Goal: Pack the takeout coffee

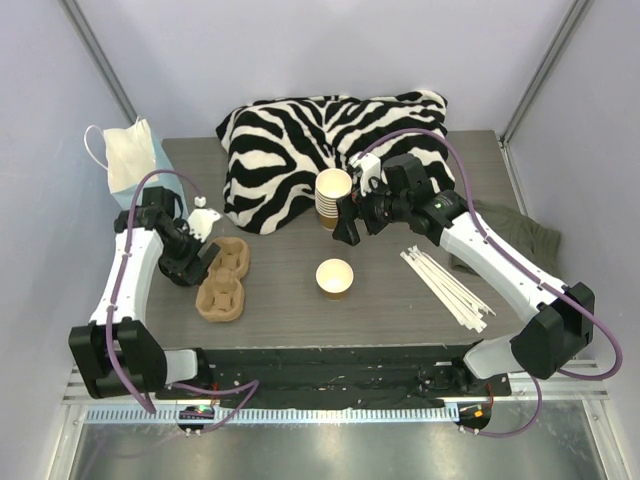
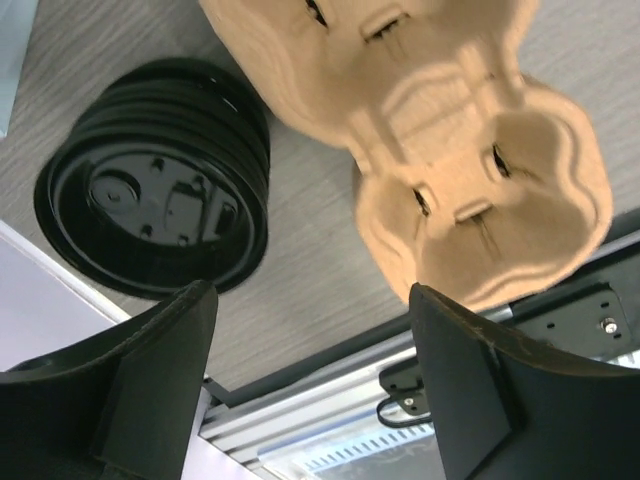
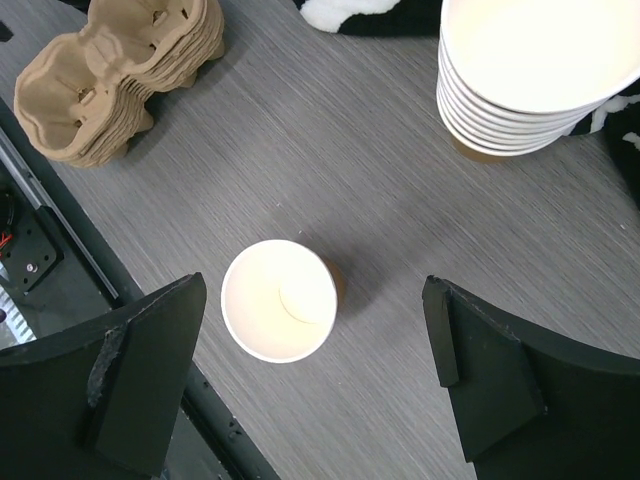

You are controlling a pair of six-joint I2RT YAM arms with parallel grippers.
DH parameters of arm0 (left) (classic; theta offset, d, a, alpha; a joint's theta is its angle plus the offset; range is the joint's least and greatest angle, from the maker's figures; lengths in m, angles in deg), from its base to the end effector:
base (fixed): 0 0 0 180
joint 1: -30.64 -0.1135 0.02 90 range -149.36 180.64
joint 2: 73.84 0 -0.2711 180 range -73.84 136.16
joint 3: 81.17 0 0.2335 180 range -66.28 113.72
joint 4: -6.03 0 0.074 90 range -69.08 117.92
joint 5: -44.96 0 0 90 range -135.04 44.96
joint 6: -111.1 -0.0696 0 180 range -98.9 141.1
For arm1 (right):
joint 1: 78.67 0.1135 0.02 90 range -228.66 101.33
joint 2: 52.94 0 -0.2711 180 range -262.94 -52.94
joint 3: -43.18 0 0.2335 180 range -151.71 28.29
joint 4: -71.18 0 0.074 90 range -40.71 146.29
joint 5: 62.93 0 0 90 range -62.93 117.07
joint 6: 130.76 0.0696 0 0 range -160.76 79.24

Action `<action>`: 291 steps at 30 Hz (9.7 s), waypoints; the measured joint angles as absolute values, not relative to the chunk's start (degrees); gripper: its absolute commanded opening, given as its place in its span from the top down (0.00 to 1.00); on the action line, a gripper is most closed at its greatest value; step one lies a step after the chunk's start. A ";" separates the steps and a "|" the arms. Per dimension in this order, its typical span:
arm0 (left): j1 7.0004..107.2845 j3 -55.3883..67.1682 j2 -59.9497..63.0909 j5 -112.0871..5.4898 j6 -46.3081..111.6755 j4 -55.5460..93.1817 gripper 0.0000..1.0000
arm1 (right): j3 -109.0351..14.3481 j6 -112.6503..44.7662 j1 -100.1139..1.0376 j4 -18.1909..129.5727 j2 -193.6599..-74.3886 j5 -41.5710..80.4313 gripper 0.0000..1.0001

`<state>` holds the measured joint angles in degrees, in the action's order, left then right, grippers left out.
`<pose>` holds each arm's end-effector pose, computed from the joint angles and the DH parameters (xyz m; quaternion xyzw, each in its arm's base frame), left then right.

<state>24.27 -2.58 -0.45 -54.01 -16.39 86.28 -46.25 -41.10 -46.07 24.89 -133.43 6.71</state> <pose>0.2118 0.0127 0.2565 0.2750 0.9495 -0.0235 0.1493 0.2536 0.1910 0.3327 -0.3253 0.8238 0.2734 0.3753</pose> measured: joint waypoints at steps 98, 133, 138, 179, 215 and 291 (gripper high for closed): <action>23.81 5.03 9.12 -48.63 -6.01 84.36 0.98 | -47.30 -41.01 -47.66 23.86 -134.26 3.10 0.00; 16.60 9.07 11.59 -56.09 -9.90 89.91 0.62 | -47.94 -40.99 -47.68 23.18 -134.85 2.27 0.00; 16.23 9.82 13.47 -59.65 -10.40 91.71 0.63 | -47.94 -40.99 -47.68 23.18 -134.85 2.27 0.00; 14.72 11.72 17.95 -61.75 -9.11 91.49 0.72 | -48.00 -40.88 -47.68 23.05 -135.51 2.19 0.00; 13.67 13.44 21.21 -63.12 -7.71 90.53 0.72 | -48.02 -40.88 -47.68 22.99 -135.90 1.62 0.00; 64.31 19.41 1.28 -105.75 0.63 98.02 1.00 | -33.14 -111.23 -19.62 34.03 -116.08 -5.00 0.13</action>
